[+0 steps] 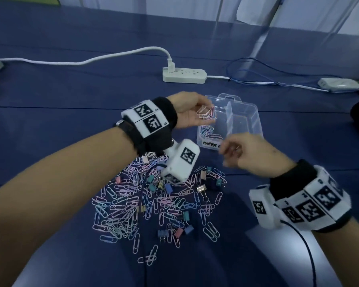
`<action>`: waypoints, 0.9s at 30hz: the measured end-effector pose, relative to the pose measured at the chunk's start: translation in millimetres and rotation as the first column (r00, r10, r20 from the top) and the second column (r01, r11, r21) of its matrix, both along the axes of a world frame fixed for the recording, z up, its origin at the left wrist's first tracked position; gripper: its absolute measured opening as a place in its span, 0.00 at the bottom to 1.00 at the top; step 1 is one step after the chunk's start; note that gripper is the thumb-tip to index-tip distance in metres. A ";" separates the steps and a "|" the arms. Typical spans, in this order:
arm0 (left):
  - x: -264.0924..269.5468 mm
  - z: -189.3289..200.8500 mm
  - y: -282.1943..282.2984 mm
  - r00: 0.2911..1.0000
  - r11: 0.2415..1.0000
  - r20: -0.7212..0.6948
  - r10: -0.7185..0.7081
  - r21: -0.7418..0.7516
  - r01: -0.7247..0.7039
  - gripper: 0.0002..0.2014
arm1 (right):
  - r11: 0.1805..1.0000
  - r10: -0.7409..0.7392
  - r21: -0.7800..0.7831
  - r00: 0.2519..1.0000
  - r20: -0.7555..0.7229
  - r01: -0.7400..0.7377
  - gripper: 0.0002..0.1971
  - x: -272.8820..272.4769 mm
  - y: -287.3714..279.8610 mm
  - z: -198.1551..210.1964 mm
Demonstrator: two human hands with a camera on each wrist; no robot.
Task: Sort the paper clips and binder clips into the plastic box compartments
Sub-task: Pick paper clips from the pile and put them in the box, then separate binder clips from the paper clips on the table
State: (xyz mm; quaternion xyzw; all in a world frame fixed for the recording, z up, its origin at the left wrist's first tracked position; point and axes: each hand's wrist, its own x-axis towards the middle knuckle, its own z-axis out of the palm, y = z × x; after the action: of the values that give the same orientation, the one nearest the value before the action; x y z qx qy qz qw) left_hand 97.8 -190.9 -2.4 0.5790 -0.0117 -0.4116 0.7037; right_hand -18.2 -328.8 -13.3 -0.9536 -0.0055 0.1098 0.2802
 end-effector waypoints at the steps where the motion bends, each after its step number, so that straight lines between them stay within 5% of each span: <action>1: 1.5 -1.0 -6.4 1.000 0.999 0.018 -0.014 0.034 0.014 0.10 | 0.994 0.059 -0.083 0.995 -0.079 -0.066 0.13 -2.8 1.1 -3.4; 4: 0.2 -3.1 -20.3 0.993 0.985 0.064 -0.104 0.146 0.093 0.11 | 0.967 0.141 -0.181 0.970 -0.199 -0.178 0.30 -7.8 5.9 -13.2; 7: -3.5 -4.4 -24.6 0.980 0.981 0.156 -0.120 0.169 0.093 0.07 | 0.963 0.172 -0.181 0.972 -0.160 -0.200 0.31 -9.6 9.8 -17.9; 9: -9.1 -1.7 -18.7 0.929 0.960 0.324 -0.180 0.263 0.095 0.14 | 0.961 0.180 -0.186 0.973 -0.143 -0.205 0.30 -9.9 11.4 -20.4; 13: -24.7 -0.8 8.9 0.590 0.796 0.587 -0.555 0.581 0.171 0.13 | 0.962 0.156 -0.206 0.979 -0.130 -0.180 0.28 -7.3 19.0 -27.7; 16: -42.3 -4.3 26.2 0.331 0.517 0.440 -0.835 0.833 0.195 0.16 | 0.966 0.132 -0.205 0.984 -0.121 -0.155 0.19 -4.5 20.8 -28.5; 18: -53.3 -12.4 30.1 0.173 0.311 0.279 -0.945 0.930 0.198 0.29 | 0.969 0.111 -0.206 0.987 -0.119 -0.134 0.12 -4.4 20.8 -27.6; 21: -62.7 -24.7 28.7 0.031 0.147 0.144 -0.989 0.978 0.145 0.45 | 0.971 0.072 -0.217 0.990 -0.119 -0.097 0.06 -5.3 20.7 -27.3; 24: -68.3 -30.4 24.4 -0.024 0.159 0.161 -0.987 0.984 0.080 0.44 | 0.976 0.044 -0.204 0.987 -0.153 -0.075 0.10 -5.9 18.7 -27.9; 27: -70.4 -31.4 23.3 0.012 0.256 0.255 -0.967 0.964 0.074 0.31 | 0.974 0.036 -0.214 0.987 -0.156 -0.069 0.15 -6.4 16.3 -27.8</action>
State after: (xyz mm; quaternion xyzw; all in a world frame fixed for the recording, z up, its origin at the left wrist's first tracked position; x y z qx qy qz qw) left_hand 27.4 -167.6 -33.8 0.8431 -0.4774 -0.2464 -0.0226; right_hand -24.5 -312.5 -41.1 -0.9671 0.0026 0.1891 0.1703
